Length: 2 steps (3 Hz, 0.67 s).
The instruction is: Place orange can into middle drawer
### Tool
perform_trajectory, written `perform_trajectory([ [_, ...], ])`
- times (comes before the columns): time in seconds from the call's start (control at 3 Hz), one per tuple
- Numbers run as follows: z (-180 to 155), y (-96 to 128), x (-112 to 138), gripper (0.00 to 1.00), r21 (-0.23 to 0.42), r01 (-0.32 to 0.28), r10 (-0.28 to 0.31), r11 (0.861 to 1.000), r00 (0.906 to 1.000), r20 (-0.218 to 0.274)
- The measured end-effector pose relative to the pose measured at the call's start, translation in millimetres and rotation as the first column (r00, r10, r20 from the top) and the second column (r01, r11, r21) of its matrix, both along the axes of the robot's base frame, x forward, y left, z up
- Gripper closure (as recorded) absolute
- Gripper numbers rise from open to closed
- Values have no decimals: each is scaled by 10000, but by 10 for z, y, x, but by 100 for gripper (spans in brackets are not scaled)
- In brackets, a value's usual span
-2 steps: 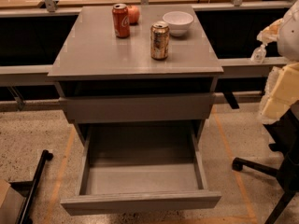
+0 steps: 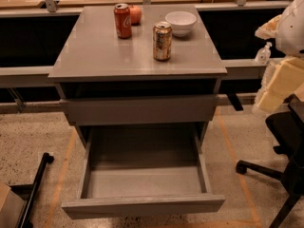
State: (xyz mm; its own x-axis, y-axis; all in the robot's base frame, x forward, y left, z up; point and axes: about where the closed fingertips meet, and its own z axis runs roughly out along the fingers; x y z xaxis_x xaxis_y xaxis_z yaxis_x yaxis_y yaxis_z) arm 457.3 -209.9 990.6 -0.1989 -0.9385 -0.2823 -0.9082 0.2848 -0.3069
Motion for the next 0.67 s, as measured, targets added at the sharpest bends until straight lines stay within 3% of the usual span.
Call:
perform_trajectory([
  [0.33, 14, 121, 365, 0, 365, -458, 442, 9983, 9981, 440],
  [0.67, 16, 129, 402, 0, 401, -487, 468, 9980, 9978, 479],
])
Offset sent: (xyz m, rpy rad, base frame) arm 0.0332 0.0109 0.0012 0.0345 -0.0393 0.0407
